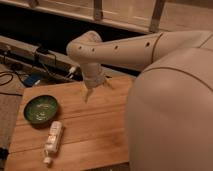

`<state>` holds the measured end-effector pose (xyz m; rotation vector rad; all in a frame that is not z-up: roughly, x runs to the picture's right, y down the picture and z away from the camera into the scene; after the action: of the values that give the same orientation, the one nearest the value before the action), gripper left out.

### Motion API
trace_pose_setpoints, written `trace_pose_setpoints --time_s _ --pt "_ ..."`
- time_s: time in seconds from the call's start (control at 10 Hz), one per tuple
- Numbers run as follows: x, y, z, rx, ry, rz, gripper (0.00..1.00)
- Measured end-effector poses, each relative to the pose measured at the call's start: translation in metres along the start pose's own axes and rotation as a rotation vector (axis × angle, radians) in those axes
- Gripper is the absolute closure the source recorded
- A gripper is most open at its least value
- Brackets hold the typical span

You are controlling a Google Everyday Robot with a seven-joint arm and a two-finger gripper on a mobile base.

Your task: Place the bottle in the ceramic bowl

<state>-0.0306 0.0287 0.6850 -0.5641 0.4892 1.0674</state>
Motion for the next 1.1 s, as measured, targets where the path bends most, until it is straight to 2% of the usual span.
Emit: trace_pose_setpoints --time_s 0.1,0.2,0.3,0.5,0.6,1.0,1.1 --pt "0.001 0.008 0.007 -0.069 -0.048 0.068 0.20" --pt "0.003 0.026 0.016 -0.122 -0.071 0.120 0.20" --pt "0.003 0.046 0.020 -0.130 -0.082 0.123 0.20" --pt "0.004 0.100 0.023 -0.114 -0.107 0.102 0.20" --pt "0.005 0.112 0.023 -0.110 -0.114 0.097 0.20" --pt "0.005 0.114 0.023 -0.107 -0.120 0.097 0.20" --pt "0.004 0.116 0.025 -0.104 -0.110 0.090 0.20"
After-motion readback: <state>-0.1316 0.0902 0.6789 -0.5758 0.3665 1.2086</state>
